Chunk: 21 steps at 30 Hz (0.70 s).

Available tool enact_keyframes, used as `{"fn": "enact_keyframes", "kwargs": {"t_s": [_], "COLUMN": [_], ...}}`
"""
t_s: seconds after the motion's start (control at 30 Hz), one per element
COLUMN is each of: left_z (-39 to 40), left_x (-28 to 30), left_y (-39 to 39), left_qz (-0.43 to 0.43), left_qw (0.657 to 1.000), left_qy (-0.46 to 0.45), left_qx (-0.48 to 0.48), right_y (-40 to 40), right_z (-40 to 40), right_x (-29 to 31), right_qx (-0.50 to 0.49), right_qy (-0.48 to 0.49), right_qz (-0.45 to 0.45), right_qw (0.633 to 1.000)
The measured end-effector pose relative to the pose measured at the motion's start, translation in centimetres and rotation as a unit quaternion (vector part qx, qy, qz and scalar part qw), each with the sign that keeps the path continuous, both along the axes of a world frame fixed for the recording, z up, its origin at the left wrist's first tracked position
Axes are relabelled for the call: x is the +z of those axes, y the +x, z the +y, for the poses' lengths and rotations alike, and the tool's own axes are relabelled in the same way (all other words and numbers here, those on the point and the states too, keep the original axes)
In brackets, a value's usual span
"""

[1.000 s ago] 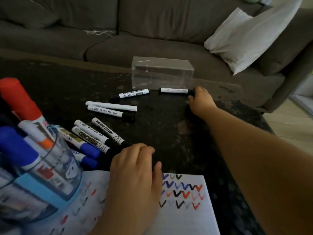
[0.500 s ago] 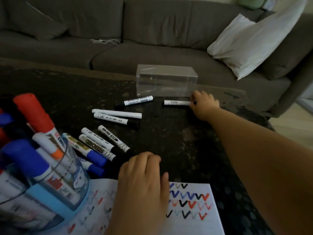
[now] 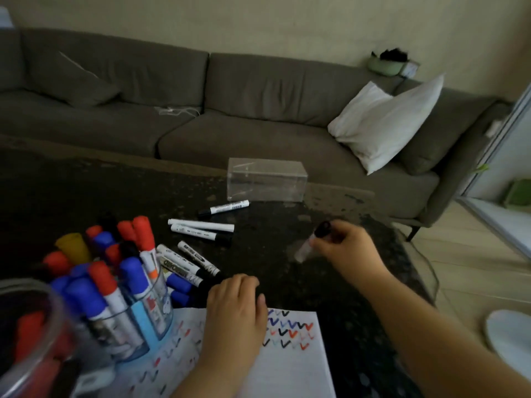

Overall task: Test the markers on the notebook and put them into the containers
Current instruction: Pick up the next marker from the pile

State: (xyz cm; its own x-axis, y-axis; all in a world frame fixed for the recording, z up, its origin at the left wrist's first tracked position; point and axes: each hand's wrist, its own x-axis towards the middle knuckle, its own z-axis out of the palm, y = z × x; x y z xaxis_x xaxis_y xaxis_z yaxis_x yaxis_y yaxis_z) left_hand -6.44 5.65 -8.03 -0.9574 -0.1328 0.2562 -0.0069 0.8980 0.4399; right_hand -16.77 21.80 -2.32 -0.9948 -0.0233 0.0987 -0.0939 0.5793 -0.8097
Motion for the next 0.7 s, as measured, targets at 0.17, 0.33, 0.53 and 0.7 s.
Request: {"fn": "enact_keyframes", "kwargs": {"t_s": [0.17,0.33,0.53,0.7], "left_z": [1.6,2.5,1.5,1.1], "left_x": [3.8,6.9,8.3,8.6], "left_y": [3.8,9.9,17.3,20.5], "left_qz": [-0.023,-0.164,-0.206,-0.171], "left_qw": [0.983,0.87,0.638,0.563], "left_qy": [0.181,0.465,0.732,0.794], "left_qx": [0.026,0.003,-0.121,-0.154], "right_y": [10.1,19.5,27.4,30.7], "right_z": [-0.3,-0.9,-1.6,-2.6], "right_x": [3.0,3.7,4.1,4.2], "right_qx": [0.037,0.1,0.169,0.192], "right_qy": [-0.108,-0.211,-0.501,-0.551], "right_qz": [-0.079,-0.207,-0.366,-0.378], "right_qw": [0.99,0.95,0.766,0.719]}}
